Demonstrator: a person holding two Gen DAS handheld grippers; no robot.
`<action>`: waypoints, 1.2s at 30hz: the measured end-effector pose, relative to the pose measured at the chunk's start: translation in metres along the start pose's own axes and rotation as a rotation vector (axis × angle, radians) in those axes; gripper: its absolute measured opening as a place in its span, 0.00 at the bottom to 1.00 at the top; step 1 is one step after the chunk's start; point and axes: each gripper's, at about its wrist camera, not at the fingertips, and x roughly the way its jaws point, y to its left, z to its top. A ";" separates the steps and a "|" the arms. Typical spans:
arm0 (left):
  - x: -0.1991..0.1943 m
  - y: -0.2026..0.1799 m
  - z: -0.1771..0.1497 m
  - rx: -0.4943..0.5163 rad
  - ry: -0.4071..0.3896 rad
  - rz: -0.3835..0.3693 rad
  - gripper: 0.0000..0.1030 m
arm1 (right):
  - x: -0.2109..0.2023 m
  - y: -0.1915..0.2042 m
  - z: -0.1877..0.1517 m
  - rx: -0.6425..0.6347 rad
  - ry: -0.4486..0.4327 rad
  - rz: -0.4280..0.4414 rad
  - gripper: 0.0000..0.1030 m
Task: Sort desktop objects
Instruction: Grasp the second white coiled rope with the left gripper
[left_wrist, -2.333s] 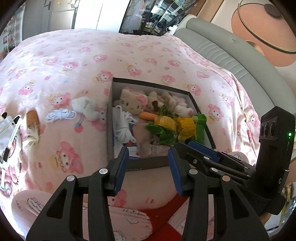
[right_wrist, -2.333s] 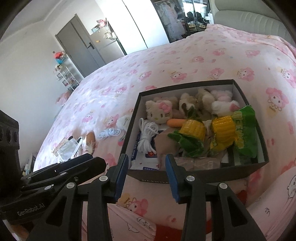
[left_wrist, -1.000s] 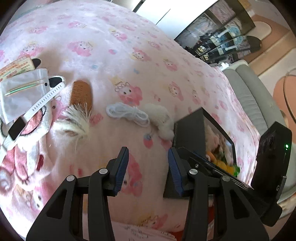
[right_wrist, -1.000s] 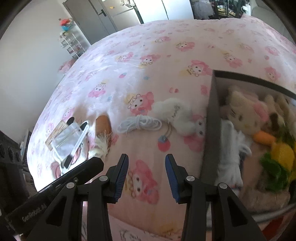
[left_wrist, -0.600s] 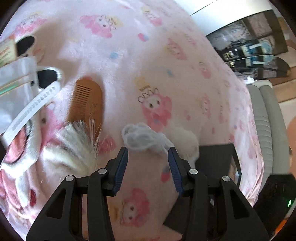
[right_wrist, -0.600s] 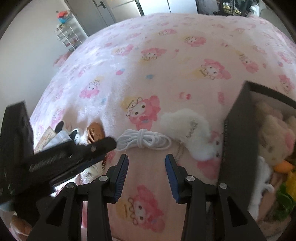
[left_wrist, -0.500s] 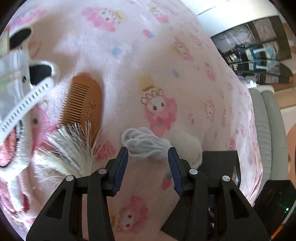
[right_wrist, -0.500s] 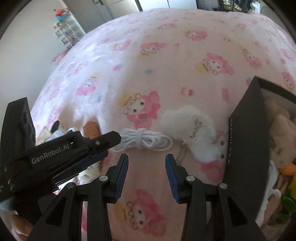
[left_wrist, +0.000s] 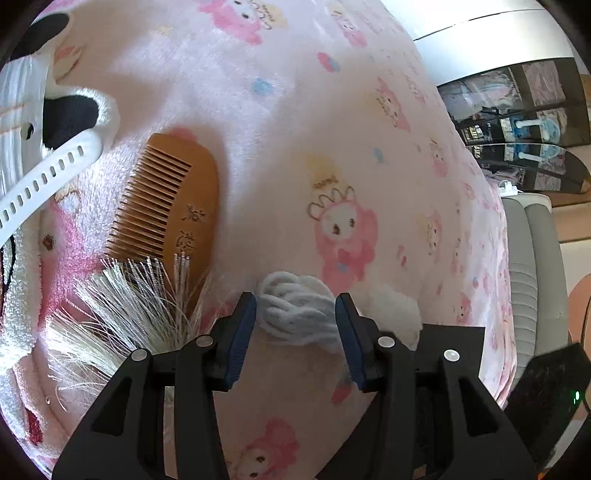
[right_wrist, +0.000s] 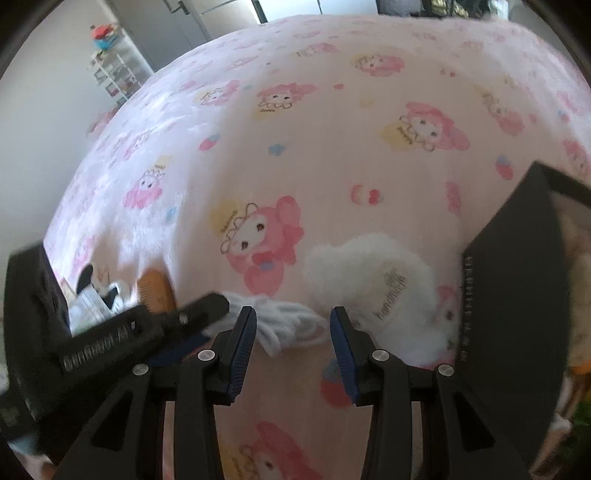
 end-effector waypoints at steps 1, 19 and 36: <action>0.000 0.002 0.000 -0.010 0.002 -0.014 0.43 | 0.004 -0.002 0.002 0.011 0.013 0.018 0.36; -0.038 0.012 -0.028 -0.004 -0.009 -0.033 0.42 | -0.028 0.014 -0.052 -0.097 0.117 0.195 0.16; 0.021 0.012 -0.010 -0.100 0.128 -0.139 0.43 | 0.025 0.004 -0.036 -0.013 0.180 0.107 0.16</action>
